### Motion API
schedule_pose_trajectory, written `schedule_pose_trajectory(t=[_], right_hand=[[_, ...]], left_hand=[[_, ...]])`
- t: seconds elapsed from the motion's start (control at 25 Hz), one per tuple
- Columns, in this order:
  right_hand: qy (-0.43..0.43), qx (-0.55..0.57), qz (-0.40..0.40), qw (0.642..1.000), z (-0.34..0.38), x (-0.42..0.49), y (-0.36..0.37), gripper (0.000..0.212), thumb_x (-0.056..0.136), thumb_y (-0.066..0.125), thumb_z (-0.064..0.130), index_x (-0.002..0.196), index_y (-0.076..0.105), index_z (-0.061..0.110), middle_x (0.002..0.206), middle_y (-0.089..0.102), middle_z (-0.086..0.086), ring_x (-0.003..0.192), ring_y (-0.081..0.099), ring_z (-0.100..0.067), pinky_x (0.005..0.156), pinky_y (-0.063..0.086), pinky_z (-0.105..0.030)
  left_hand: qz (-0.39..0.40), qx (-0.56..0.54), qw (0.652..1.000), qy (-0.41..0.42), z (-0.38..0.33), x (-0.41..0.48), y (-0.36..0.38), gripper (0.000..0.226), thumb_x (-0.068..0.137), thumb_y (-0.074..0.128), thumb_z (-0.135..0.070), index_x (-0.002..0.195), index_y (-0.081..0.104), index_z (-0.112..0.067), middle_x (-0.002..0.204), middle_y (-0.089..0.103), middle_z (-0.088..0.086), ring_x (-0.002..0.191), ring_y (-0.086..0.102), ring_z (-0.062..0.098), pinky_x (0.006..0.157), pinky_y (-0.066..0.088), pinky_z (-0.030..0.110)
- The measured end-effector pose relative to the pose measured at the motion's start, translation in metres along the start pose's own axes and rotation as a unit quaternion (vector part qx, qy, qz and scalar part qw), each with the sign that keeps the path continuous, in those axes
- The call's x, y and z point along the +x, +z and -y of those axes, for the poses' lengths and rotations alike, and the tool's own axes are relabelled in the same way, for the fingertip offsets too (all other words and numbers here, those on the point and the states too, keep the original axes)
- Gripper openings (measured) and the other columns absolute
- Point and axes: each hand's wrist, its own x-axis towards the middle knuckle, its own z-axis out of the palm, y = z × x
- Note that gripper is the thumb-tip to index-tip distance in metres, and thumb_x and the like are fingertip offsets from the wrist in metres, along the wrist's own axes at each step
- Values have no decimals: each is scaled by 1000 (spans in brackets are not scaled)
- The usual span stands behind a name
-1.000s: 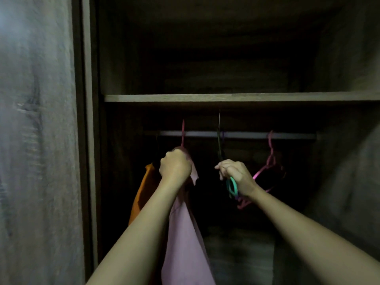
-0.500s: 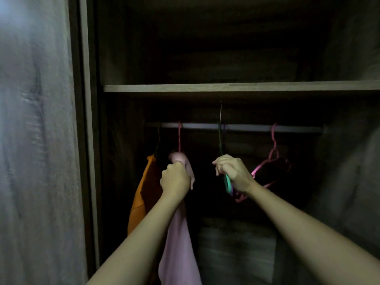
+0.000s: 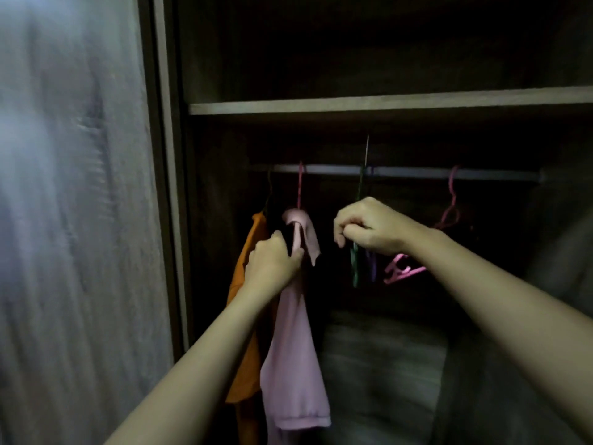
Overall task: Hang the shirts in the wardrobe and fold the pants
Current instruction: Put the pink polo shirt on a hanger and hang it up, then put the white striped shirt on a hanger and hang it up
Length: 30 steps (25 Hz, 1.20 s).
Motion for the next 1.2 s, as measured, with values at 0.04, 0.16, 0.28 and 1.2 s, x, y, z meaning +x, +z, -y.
schedule_pose_trajectory(t=[0.04, 0.16, 0.28, 1.2], right_hand=[[-6, 3, 19, 1000, 17, 7, 6, 28, 65, 34, 34, 62, 61, 32, 69, 66, 6, 68, 61, -6, 72, 50, -35], [-26, 2, 94, 995, 68, 28, 48, 29, 65, 33, 34, 60, 61, 29, 65, 65, 8, 65, 58, -2, 82, 42, -27], [-67, 33, 166, 983, 128, 45, 121, 31, 65, 32, 34, 62, 62, 27, 67, 66, 6, 65, 59, -9, 73, 45, -26], [181, 213, 242, 929, 379, 186, 538, 64, 92, 50, 36, 140, 28, 0, 139, 41, -27, 126, 43, -40, 102, 36, -40]], left_hand=[[-27, -3, 1000, 3, 8, -10, -7, 48, 89, 54, -35, 129, 48, -10, 116, 62, 19, 109, 58, 38, 87, 47, 39], [-91, -34, 995, 13, 54, -50, -41, 44, 91, 53, -30, 131, 51, -13, 113, 67, 12, 105, 62, 30, 89, 46, 34], [-114, -17, 993, 32, 137, -109, -78, 38, 86, 49, -32, 116, 63, -13, 103, 72, 9, 95, 68, 26, 84, 53, 37], [155, 336, 914, -169, 554, -378, -212, 69, 97, 7, -52, 137, 44, -9, 143, 46, 8, 130, 45, 24, 104, 36, 45]])
